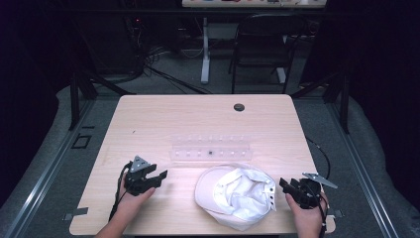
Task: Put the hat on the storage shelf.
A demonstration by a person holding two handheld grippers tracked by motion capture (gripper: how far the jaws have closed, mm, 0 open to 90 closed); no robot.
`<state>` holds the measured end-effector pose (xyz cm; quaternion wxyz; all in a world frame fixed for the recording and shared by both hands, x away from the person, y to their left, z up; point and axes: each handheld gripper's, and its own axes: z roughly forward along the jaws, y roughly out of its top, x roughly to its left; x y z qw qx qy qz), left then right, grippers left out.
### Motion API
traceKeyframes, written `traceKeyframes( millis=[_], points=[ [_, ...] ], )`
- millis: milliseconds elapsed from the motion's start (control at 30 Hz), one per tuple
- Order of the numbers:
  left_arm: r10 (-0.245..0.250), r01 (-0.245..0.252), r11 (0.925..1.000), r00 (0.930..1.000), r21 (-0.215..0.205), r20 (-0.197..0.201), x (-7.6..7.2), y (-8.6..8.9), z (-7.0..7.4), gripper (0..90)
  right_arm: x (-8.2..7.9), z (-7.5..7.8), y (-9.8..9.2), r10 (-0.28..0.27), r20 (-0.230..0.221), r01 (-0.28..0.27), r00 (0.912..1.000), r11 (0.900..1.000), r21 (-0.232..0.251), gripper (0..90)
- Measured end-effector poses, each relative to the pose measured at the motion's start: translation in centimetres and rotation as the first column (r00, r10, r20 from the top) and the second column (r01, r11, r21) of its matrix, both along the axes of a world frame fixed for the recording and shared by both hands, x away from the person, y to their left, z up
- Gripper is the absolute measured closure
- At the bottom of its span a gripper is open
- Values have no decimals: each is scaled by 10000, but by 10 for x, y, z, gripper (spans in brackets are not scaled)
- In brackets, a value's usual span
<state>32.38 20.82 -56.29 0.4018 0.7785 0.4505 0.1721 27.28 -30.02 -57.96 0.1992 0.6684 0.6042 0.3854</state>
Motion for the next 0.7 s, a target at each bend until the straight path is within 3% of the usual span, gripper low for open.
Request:
traceKeyframes(
  millis=[233, 300, 333, 367, 467, 500, 533, 567, 633, 700],
  points=[
    [-229, 229, 9997, 9997, 53, 60, -1, -5, 3, 465, -6, 14, -2, -94, -311, 104, 9995, 9994, 345, 513],
    [-316, 314, 9994, 9993, 134, 178, -3, -9, 3, 465, -7, 21, -5, 48, -885, -4, 9961, 9988, 487, 521],
    [-316, 314, 9994, 9993, 134, 178, -3, -9, 3, 464, -7, 21, -5, 48, -885, -4, 9961, 9988, 487, 521],
    [-453, 448, 9987, 9988, 261, 166, -3, -12, 3, 465, -8, 27, -5, 318, -1271, -232, 9914, 9973, 691, 521],
    [-580, 575, 9979, 9982, 298, 153, -4, -14, 3, 465, -8, 33, -5, 530, -1673, -413, 9845, 9965, 730, 531],
    [-580, 574, 9980, 9981, 279, 197, -5, -15, 3, 465, -8, 39, -7, 859, -2045, -633, 9751, 9914, 1150, 531],
    [-635, 629, 9975, 9978, 319, 201, -5, -15, 4, 465, -8, 39, -7, 859, -2045, -633, 9751, 9914, 1150, 531],
    [-685, 677, 9972, 9973, 316, 256, -5, -16, 3, 465, -8, 47, -9, 983, -2318, -644, 9678, 9867, 1496, 531],
    [-677, 669, 9972, 9974, 324, 245, -5, -16, 3, 464, -8, 51, -11, 1011, -2407, -650, 9653, 9860, 1538, 531],
    [-671, 663, 9973, 9975, 323, 243, -5, -16, 3, 464, -8, 61, -14, 1374, -2625, -880, 9551, 9775, 1915, 530]
  ],
)
